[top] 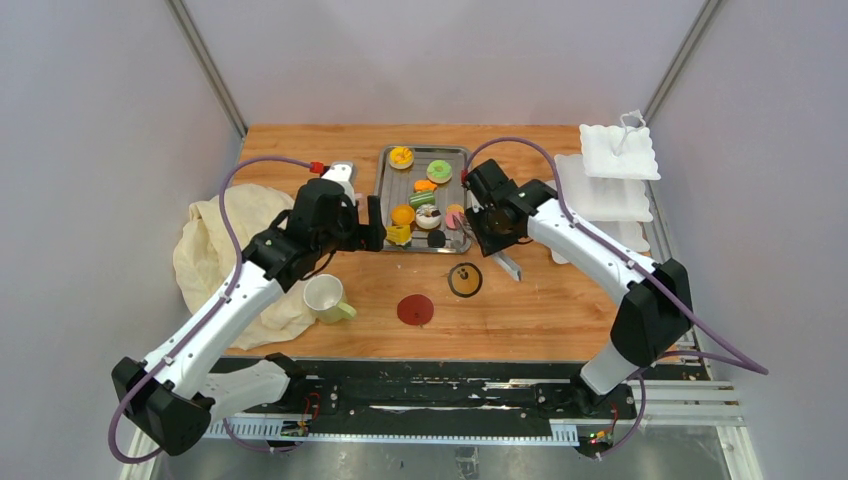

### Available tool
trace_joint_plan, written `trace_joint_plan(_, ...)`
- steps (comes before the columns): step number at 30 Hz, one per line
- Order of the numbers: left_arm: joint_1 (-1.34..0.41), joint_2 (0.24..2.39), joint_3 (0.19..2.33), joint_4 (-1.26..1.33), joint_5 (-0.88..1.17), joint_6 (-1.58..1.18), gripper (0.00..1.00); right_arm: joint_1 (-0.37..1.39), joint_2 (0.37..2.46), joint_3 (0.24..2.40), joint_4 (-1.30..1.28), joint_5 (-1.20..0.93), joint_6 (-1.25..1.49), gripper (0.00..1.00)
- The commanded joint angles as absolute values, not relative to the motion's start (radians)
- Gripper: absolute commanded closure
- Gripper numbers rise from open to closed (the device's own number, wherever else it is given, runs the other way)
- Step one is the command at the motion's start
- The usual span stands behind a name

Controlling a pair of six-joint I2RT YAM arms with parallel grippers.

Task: Serve the afternoon tea

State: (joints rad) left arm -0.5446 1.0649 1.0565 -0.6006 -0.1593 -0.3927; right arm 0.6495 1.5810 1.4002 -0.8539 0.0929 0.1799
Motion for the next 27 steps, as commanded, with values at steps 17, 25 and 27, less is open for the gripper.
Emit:
trace_joint_plan(17, -0.538, 1.128, 1.072, -0.565, -0.161, -0.358, 0.02, 0.638, 1.657, 1.438, -0.776, 0.128, 0.199, 0.59)
trace_joint_plan(25, -0.537, 1.143, 1.072, -0.56, -0.154, -0.358, 0.02, 0.637, 1.71, 1.459, -0.754, 0.143, 0.203, 0.52)
trace_joint_plan(27, -0.538, 1.143, 1.07, -0.558, -0.153, -0.359, 0.02, 0.636, 1.721, 1.464, -0.751, 0.14, 0.2, 0.52)
